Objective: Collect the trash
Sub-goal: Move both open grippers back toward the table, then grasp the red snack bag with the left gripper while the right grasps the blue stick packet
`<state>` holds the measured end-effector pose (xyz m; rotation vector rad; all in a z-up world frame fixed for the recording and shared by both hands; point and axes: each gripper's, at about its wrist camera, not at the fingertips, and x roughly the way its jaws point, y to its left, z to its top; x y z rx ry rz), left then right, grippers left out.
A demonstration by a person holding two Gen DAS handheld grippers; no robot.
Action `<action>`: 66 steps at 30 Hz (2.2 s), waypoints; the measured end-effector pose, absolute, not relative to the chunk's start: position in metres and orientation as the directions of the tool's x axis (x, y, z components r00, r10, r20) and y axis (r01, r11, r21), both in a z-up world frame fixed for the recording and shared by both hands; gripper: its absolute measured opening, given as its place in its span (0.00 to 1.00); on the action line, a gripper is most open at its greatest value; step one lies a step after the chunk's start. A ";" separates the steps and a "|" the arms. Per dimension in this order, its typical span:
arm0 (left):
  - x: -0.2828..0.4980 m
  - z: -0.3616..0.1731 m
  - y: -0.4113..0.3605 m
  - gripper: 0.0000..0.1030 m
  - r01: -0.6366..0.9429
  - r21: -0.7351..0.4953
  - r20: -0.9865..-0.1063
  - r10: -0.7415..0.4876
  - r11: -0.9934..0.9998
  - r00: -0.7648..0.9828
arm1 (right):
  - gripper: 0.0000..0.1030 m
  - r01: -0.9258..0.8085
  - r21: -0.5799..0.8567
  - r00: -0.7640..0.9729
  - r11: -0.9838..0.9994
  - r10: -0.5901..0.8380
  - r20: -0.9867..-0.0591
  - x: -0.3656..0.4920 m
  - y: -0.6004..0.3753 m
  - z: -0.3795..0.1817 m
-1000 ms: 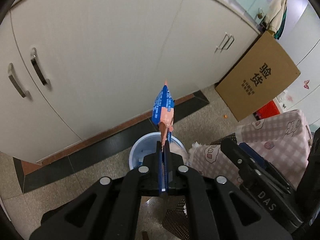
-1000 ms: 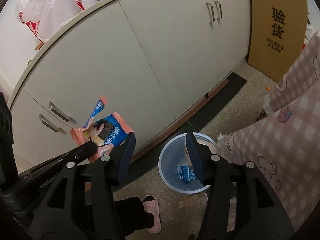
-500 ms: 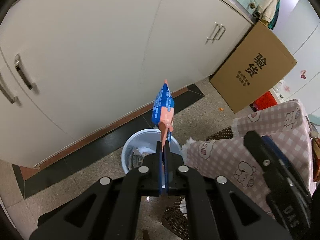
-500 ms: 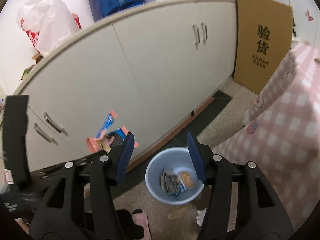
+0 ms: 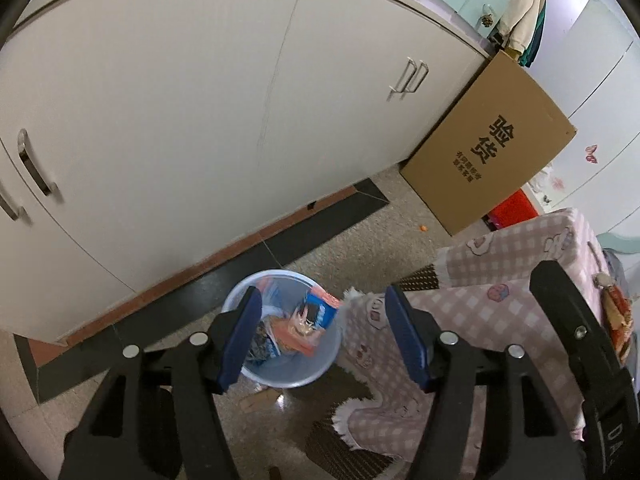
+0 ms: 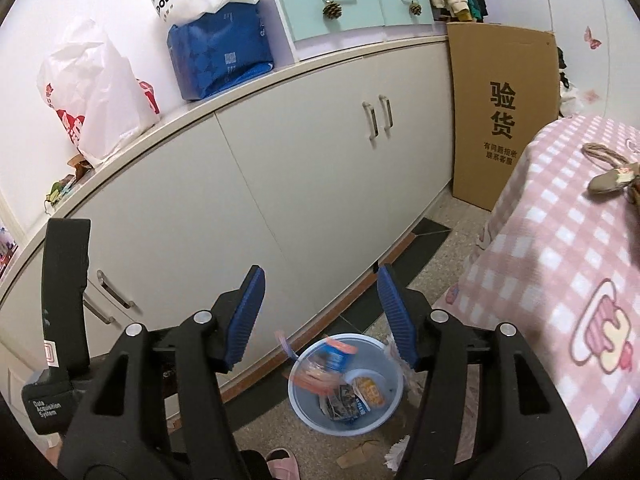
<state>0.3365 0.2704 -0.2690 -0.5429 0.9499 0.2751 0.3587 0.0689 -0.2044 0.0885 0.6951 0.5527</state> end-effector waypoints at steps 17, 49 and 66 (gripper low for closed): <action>0.297 -0.175 0.204 0.63 -0.320 -0.331 -0.721 -0.019 0.888 0.692 | 0.58 -0.397 0.273 0.728 0.876 0.482 -0.488 0.312 -0.003 -0.139; 0.375 -0.186 -0.033 0.64 0.050 -0.275 -0.728 -0.242 0.960 0.642 | 0.59 -0.029 0.333 0.735 0.942 0.246 -0.631 0.353 -0.244 -0.166; 0.375 -0.190 -0.036 0.07 0.140 -0.316 -0.687 -0.328 0.938 0.648 | 0.37 -0.018 0.610 0.637 0.792 0.480 -0.603 0.380 -0.232 -0.189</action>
